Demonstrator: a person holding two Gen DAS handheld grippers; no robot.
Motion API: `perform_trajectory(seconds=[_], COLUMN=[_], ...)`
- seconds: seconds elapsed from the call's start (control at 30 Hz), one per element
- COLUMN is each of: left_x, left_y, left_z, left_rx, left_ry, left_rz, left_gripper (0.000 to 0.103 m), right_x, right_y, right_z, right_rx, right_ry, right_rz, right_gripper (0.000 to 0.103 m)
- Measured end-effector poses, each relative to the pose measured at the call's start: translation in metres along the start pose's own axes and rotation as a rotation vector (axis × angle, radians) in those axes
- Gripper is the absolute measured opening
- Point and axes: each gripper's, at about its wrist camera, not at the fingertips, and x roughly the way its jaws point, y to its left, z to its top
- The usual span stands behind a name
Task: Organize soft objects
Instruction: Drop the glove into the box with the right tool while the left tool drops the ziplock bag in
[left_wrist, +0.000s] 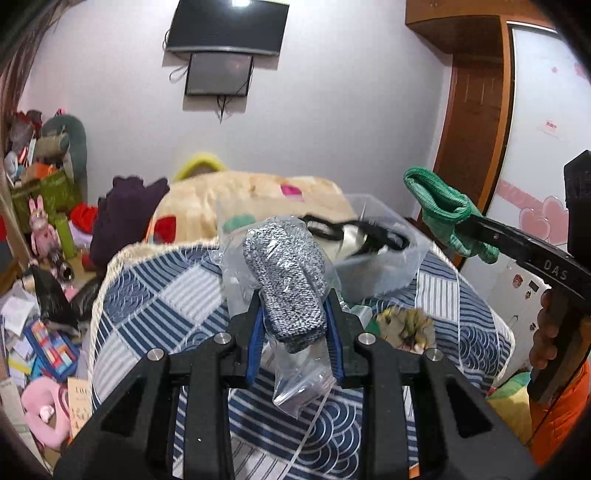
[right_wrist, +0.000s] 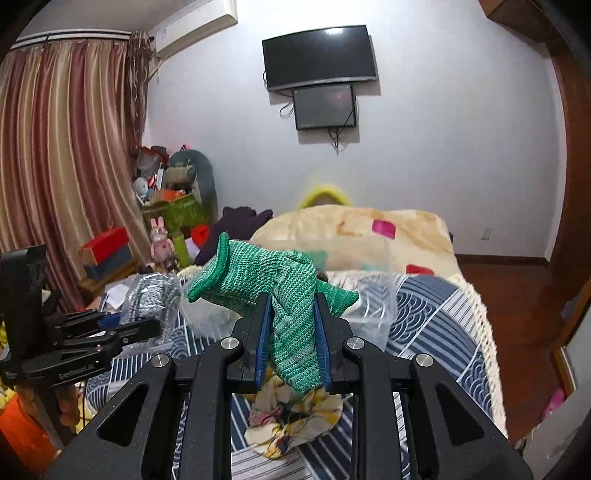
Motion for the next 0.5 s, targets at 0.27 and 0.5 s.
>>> perform_trajectory(seconds=[0.27,0.5], left_x=[0.006,0.027], left_y=[-0.006,-0.002], left_z=[0.027,0.042], left_rx=[0.033,0.050], left_ry=[-0.047,-0.042], left_rz=[0.008,0.055], left_gripper=[0.030,0.030], right_x=[0.003,0.018], right_y=[-0.009,-0.014], right_z=[0.021,0.031], right_rx=[0.000,-0.001], right_ry=[-0.037,-0.030], right_rz=[-0.052,-0.094], right_gripper=[0.020,0.020])
